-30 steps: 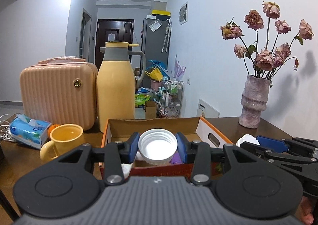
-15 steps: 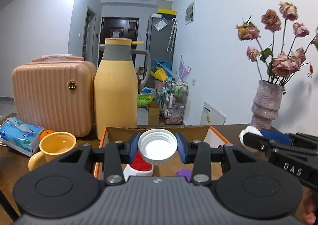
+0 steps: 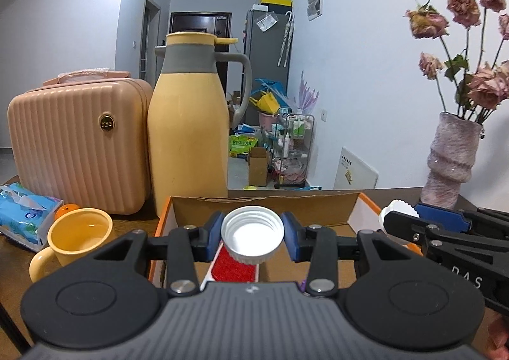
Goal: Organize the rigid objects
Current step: 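Carry both white caps in the left and right grippers over the cardboard box, then open the right gripper to drop the ridged cap into the box while the left gripper holds its cap above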
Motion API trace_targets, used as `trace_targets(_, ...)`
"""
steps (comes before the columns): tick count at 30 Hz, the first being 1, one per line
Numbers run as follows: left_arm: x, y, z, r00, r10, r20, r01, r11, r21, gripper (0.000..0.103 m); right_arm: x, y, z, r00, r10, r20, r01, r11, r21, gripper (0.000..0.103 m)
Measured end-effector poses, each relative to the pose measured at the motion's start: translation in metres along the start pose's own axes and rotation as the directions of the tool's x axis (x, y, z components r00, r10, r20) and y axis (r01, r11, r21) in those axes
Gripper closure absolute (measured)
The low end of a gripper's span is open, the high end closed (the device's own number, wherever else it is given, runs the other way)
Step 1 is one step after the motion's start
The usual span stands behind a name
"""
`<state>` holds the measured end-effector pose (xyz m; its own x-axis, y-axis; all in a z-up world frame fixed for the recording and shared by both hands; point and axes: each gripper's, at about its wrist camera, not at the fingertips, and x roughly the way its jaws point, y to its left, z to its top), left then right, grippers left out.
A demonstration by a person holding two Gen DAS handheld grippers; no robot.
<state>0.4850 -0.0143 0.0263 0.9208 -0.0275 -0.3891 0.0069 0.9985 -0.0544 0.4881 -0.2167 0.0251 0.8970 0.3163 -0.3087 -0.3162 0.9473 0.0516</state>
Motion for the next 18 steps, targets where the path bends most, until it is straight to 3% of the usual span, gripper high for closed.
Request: trace_targets(18, 0.060, -0.001, -0.016, 0.992, 0.055, -0.114, -0.051, 0.998, 0.045, 0.062, 0.060, -0.013, -0.027, 0.987, -0.050, -0.151, 0.051, 0.999, 0.002, 0.068)
